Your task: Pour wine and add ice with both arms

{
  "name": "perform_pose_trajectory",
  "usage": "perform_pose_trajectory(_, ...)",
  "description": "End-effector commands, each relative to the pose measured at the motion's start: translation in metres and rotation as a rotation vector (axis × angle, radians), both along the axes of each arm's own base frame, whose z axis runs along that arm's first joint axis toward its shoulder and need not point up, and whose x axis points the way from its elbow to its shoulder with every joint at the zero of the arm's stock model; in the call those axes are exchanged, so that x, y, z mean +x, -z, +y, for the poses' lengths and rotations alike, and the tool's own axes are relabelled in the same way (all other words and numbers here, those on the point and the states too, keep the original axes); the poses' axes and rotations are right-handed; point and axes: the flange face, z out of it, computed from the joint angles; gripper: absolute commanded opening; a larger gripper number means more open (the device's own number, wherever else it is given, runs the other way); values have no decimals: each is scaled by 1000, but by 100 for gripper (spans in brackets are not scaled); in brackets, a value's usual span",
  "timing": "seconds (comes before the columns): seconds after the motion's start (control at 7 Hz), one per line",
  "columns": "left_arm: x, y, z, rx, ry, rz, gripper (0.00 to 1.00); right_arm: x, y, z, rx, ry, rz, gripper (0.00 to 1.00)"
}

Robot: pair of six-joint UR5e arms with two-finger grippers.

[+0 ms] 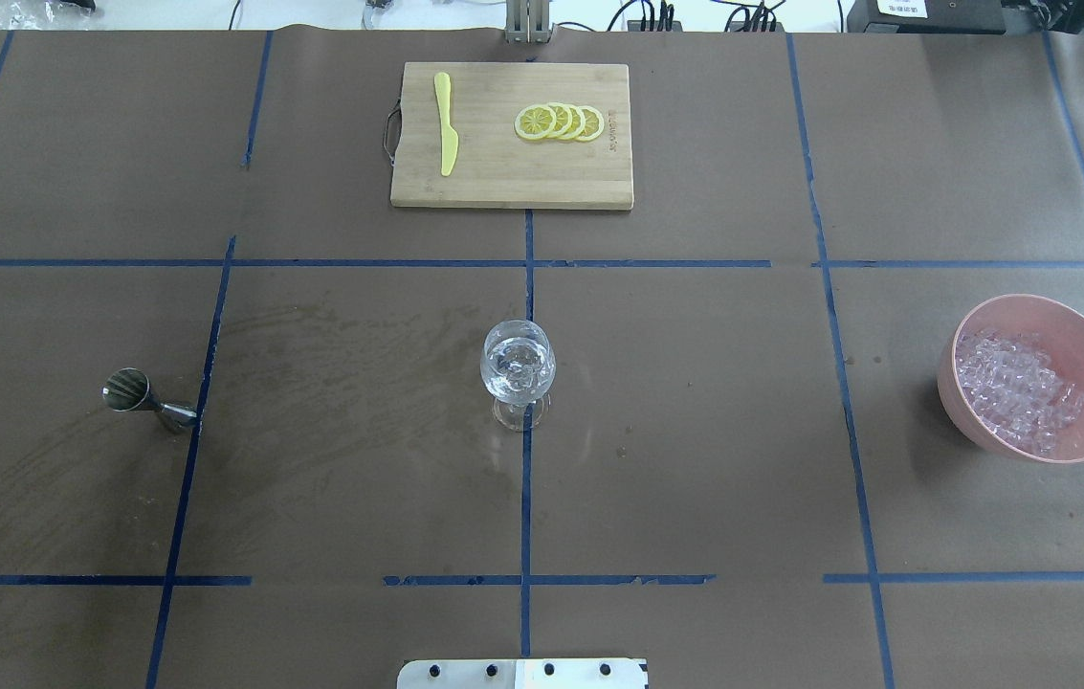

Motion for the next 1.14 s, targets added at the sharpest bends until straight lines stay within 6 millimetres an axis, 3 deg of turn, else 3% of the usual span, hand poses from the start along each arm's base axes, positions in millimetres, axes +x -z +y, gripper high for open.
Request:
perform_pose_trajectory(0.0,1,-2,0,6,-13,2,100,26,-27,31,-68,-71,-4,100)
perform_pose_trajectory(0.43,-2,0,-2,15,-5,0,100,33,-39,47,-91,-85,-11,100)
perform_pose_trajectory(0.57,-2,0,-1,17,-5,2,100,33,-54,45,-125,-91,-23,100)
perform_pose_trajectory(1.0,-2,2,-1,20,-5,2,100,29,-41,38,-100,-92,-26,100)
